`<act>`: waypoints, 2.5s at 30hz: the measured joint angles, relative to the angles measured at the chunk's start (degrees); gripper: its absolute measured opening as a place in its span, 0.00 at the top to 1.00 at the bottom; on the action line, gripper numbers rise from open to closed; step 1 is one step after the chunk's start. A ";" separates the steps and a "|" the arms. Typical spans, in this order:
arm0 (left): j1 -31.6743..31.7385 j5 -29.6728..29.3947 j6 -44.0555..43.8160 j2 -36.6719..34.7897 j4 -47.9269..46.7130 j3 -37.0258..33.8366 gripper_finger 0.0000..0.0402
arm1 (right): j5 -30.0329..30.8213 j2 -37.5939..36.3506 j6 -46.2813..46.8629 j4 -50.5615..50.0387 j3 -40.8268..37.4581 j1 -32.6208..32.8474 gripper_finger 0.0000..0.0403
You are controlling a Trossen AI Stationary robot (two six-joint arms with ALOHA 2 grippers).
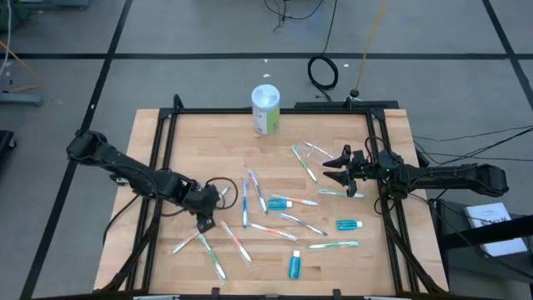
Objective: Pick & Place toothbrushing station
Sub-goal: Put the orange toothbrush into the transparent organizer
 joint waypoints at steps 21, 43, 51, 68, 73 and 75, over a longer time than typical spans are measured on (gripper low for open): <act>-11.17 0.24 -10.77 15.37 4.96 0.31 0.64 | 0.00 -0.02 0.43 0.00 0.02 0.02 0.60; -15.28 0.30 -26.12 11.21 -11.13 6.23 0.64 | 0.00 -0.02 0.41 0.00 0.02 0.00 0.60; -16.13 0.88 -26.23 13.28 -8.60 2.89 0.64 | 0.00 -0.02 0.64 0.02 0.00 0.01 0.60; -20.20 -3.67 -23.62 14.20 -7.25 2.91 0.70 | 0.00 -0.02 0.82 0.09 0.02 0.02 0.60; -20.12 -3.26 -22.68 16.22 -7.72 3.04 0.88 | 0.00 -0.01 0.84 0.08 0.01 0.00 0.60; -19.70 -3.17 -20.68 16.29 -6.87 3.08 0.96 | 0.00 -0.02 0.83 0.12 0.00 0.01 0.60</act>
